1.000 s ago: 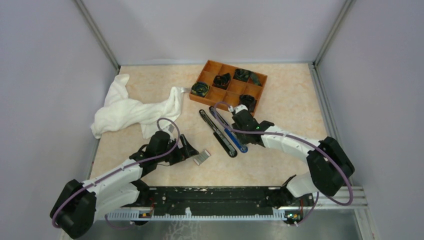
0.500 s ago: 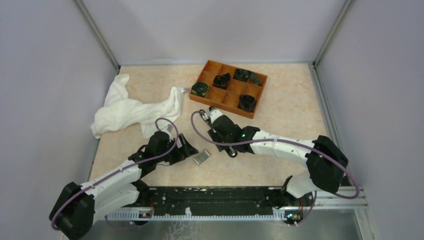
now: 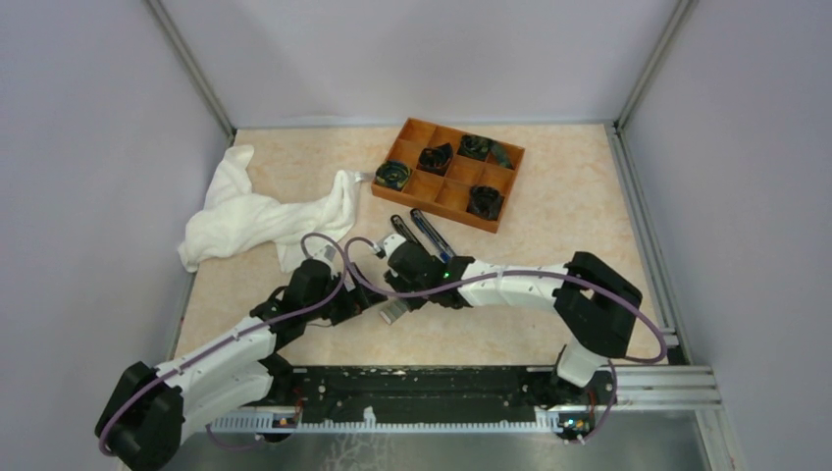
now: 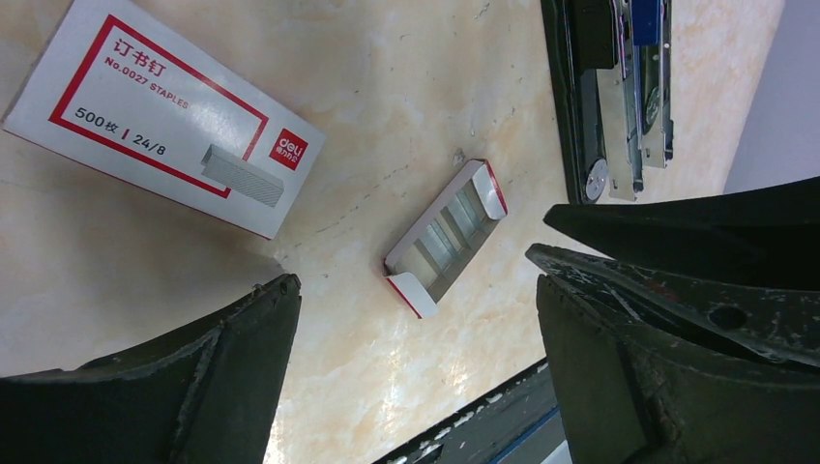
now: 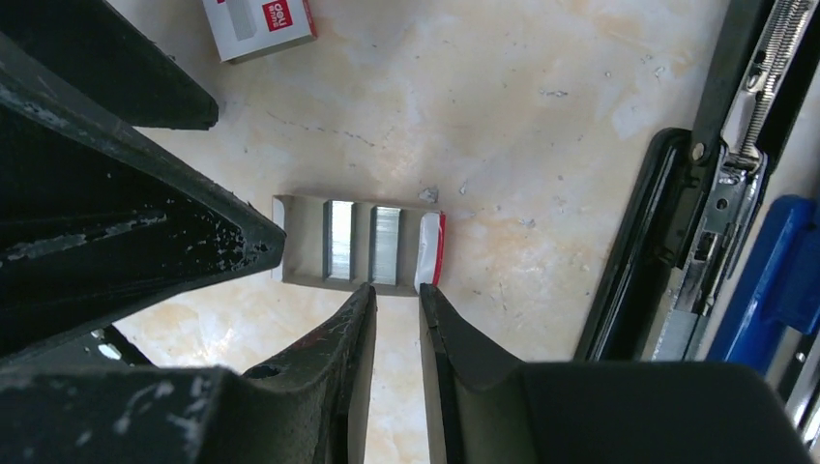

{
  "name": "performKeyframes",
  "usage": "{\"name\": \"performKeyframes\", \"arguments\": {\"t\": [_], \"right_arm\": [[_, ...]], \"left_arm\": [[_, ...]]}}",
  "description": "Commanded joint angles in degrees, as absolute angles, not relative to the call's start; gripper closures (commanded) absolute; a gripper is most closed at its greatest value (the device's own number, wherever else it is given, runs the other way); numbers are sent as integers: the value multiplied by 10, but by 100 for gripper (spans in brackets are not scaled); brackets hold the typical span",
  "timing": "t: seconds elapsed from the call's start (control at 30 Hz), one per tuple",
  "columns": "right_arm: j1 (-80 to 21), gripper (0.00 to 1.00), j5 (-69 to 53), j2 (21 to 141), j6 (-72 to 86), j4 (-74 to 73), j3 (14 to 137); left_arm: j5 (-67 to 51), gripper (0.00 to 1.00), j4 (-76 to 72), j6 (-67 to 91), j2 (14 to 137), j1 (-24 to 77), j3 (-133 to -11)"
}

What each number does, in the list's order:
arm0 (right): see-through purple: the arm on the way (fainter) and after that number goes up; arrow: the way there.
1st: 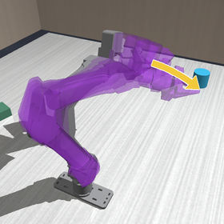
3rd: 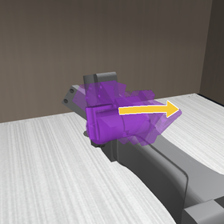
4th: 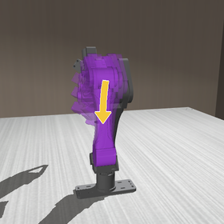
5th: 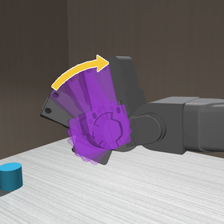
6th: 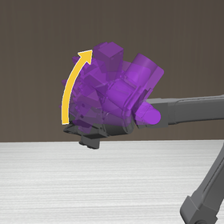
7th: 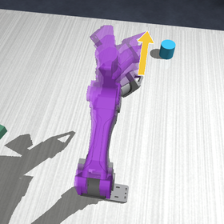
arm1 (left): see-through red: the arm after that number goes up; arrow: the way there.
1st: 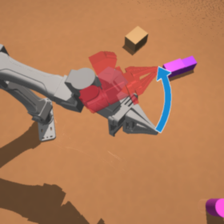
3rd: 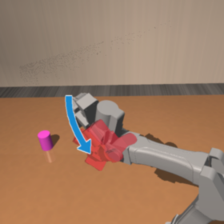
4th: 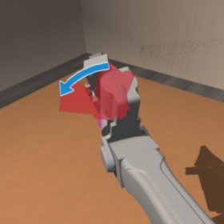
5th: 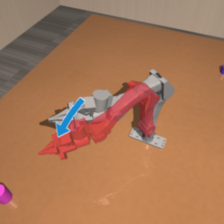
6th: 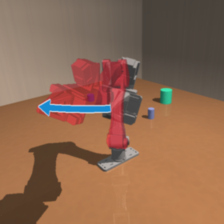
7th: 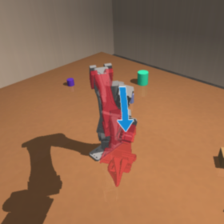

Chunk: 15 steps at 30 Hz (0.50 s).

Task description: Load the staples into the stapler

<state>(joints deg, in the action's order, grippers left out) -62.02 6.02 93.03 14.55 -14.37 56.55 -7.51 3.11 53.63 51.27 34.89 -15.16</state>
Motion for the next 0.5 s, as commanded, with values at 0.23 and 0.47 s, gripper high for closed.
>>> {"name": "performKeyframes", "arguments": {"t": [0.23,0.47], "right_arm": [[-628,80,47,983,150,-106,608],[-629,83,52,1001,147,-104,613]], "left_arm": [[-77,4,30,542,519,348,-146],[-79,4,28,541,518,348,-147]]}}
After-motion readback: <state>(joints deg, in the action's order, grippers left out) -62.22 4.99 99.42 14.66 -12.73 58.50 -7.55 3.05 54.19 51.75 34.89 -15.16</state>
